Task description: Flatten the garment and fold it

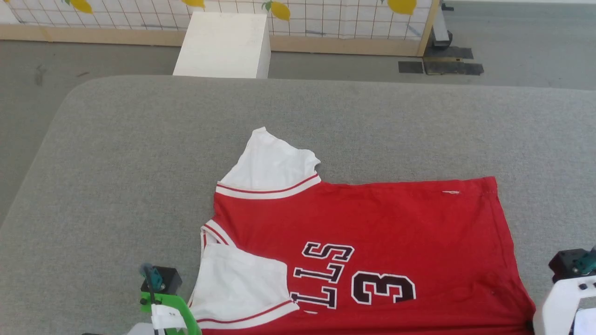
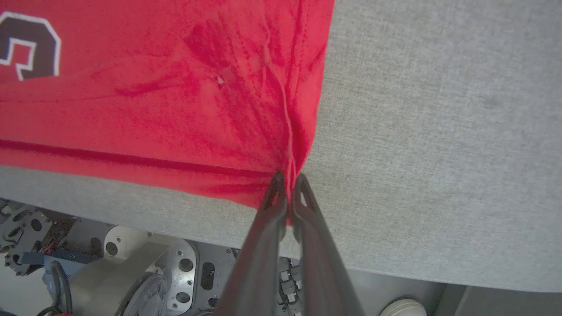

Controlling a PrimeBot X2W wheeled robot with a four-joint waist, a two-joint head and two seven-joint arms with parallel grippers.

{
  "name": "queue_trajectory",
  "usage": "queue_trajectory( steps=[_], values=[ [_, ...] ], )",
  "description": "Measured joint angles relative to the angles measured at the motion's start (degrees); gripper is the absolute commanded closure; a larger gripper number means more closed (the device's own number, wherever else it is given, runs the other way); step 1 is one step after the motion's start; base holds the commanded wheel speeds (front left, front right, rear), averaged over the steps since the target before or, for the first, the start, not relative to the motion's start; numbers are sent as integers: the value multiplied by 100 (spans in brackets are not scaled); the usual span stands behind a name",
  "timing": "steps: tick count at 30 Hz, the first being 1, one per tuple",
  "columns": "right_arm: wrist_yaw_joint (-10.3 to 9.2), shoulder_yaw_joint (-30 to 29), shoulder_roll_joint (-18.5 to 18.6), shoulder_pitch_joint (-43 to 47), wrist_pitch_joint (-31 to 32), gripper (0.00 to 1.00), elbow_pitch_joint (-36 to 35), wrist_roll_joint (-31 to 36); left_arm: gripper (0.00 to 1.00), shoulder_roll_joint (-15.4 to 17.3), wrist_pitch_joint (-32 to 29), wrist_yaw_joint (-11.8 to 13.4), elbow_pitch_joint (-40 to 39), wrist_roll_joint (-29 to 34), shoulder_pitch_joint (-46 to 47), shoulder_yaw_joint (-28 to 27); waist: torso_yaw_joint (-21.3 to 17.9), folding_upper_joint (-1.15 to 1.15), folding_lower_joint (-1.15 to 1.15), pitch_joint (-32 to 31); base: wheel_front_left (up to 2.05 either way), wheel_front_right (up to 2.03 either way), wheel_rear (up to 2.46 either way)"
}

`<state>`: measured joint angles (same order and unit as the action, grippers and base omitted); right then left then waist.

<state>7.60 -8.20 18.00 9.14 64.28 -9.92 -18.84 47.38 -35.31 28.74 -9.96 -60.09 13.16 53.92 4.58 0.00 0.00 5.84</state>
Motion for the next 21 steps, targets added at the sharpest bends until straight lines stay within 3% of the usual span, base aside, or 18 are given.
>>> queue_trajectory(
  steps=[4, 5, 6, 7, 8, 9, 21],
  values=[
    [0, 93, -131, -27, -243, 100, 245, 98, 100, -148, 69, -80, 270, 12, -2, 68, -25, 0, 0, 130, 0, 0, 0],
    [0, 112, -148, -55, -294, 100, 297, 116, 89, -181, 102, -104, 337, 42, 1, 79, -28, 0, 0, 156, 0, 0, 0],
    [0, 131, -166, -88, -328, 100, 344, 121, 29, -212, 129, -124, 392, 71, 4, 85, -30, 0, 0, 176, 0, 0, 0],
    [0, 153, -189, -122, -352, 87, 390, 122, 3, -238, 162, -154, 441, 87, 7, 91, -31, 0, 0, 195, 0, 0, 0],
    [-1, 172, -201, -143, -382, 52, 435, 129, 0, -250, 169, -175, 495, 102, 10, 97, -30, 0, 0, 209, 0, 0, 0],
    [-1, 187, -199, -151, -415, 0, 457, 152, 0, -254, 178, -200, 539, 110, 15, 97, -27, 0, 0, 212, 0, 0, 0],
    [-2, 88, -277, -642, -1294, 0, 313, -135, 0, -397, 1007, -323, 632, 199, 112, -292, -61, 0, 0, -152, 0, 0, 0]
  ],
)
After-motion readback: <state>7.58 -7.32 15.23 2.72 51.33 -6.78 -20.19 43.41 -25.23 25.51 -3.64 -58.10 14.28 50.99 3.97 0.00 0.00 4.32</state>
